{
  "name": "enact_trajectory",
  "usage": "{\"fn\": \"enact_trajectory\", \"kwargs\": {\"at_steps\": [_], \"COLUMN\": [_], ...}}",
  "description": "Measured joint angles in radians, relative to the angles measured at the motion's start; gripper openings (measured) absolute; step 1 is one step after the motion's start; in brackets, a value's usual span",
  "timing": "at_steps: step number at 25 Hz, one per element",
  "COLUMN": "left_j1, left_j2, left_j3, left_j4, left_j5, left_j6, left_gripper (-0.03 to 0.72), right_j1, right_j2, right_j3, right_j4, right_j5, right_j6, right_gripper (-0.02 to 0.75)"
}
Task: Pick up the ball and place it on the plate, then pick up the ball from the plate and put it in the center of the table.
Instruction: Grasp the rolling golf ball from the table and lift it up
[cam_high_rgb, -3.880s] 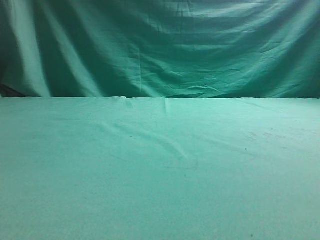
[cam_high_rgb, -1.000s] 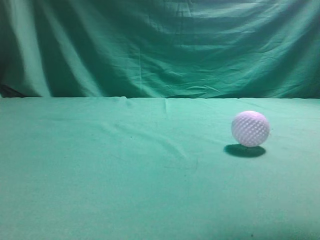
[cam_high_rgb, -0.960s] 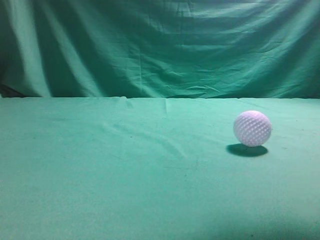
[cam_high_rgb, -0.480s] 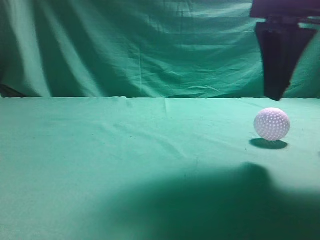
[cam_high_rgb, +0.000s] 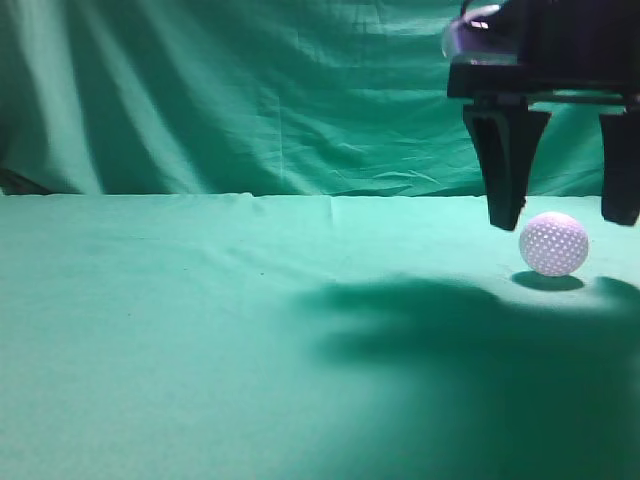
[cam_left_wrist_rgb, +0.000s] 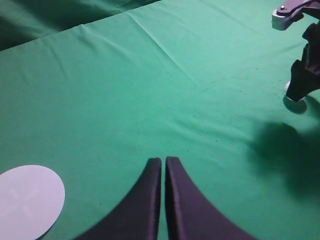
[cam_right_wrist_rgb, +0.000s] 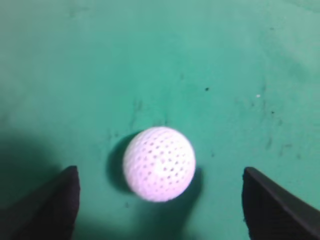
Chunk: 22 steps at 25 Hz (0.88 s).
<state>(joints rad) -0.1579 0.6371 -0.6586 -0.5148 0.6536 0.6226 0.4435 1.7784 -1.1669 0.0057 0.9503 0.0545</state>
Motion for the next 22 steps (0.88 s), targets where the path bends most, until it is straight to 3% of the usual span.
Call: {"fn": "enact_trajectory", "kwargs": {"at_steps": [11,12,13,17,22], "left_j1": [0.000,0.000,0.000,0.000,0.000], "left_j2": [0.000,0.000,0.000,-0.002,-0.014], "left_j3": [0.000,0.000,0.000,0.000,0.000], "left_j4": [0.000,0.000,0.000,0.000,0.000], "left_j5": [0.000,0.000,0.000,0.000,-0.006], "left_j6": [0.000,0.000,0.000,0.000,0.000], "left_gripper": [0.000,0.000,0.000,0.000,0.000], "right_j1": [-0.023,-0.023,-0.023,-0.023,-0.023], "right_j2": [0.089,0.092,0.092,0.095,0.095], "right_j3": [-0.009,-0.009,-0.009,-0.009,-0.019], "right_j4": [0.030,0.030,0.030,0.030,0.030], "right_j5": [-0.041,-0.043,-0.044,-0.044,-0.029], "right_j6": [-0.008,-0.008,-0.010,-0.009,-0.009], "right_gripper": [0.580,0.519,0.522,0.328,0.326]}}
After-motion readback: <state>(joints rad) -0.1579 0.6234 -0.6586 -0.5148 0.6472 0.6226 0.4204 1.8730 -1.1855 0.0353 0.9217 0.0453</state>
